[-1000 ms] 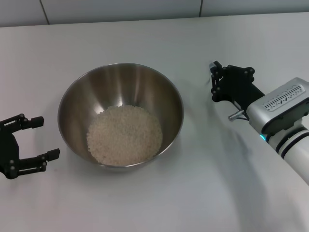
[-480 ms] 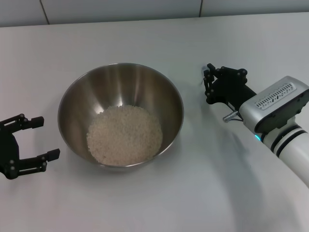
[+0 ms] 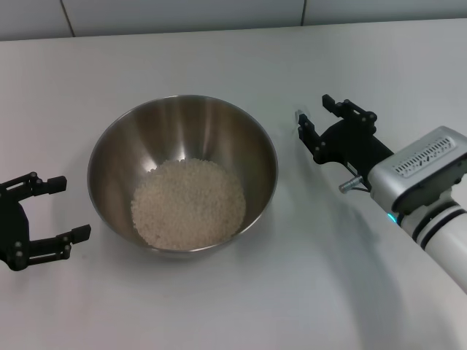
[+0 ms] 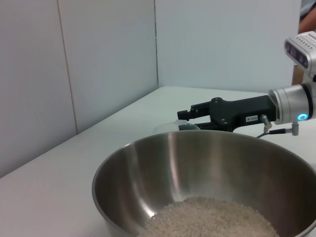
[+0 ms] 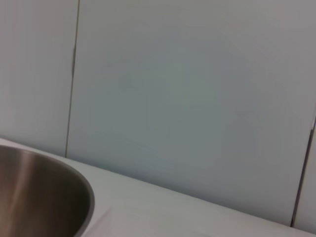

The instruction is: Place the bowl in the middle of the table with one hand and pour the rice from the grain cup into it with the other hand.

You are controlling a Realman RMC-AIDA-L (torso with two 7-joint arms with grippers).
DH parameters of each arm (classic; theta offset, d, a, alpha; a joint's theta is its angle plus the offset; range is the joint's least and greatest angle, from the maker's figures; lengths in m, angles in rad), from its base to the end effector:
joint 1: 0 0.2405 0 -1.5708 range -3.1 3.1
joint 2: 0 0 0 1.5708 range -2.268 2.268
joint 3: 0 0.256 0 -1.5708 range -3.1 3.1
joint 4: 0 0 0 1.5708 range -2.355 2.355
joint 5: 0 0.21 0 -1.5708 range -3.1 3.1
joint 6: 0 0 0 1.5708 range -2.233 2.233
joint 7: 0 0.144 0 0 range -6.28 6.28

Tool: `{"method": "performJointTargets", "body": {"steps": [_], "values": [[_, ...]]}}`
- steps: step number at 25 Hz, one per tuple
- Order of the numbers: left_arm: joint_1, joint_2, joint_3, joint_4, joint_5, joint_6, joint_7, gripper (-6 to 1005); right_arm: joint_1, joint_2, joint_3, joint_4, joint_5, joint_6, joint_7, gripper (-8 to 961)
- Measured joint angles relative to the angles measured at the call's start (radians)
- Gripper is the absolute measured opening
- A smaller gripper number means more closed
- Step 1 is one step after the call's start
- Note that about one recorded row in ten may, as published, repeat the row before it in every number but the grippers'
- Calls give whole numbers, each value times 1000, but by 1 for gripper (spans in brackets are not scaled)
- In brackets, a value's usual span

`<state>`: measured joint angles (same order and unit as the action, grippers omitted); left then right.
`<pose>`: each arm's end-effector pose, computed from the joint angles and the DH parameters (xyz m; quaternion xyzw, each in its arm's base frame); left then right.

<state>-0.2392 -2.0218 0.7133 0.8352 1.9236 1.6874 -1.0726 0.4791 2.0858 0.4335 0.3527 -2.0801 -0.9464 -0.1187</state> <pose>-0.3262 0.2582 0.0523 -0.9538 -0.1040 -0.1920 0.2063 0.2802 0.3233 -0.0971 -0.8174 0.1736 0.2208 0.5029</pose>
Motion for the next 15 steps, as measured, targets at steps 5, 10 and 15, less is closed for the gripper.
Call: {"method": "performJointTargets", "body": {"steps": [5, 10, 15], "values": [[1, 0, 0, 1, 0, 0, 0, 835, -36, -1, -13, 9, -11, -20, 1, 550], [3, 0, 0, 2, 0, 0, 0, 836, -103, -3, -13, 14, -31, -74, 1, 733], [6, 0, 0, 3, 0, 0, 1, 836, -176, -38, -13, 22, -129, -179, 98, 801]]}}
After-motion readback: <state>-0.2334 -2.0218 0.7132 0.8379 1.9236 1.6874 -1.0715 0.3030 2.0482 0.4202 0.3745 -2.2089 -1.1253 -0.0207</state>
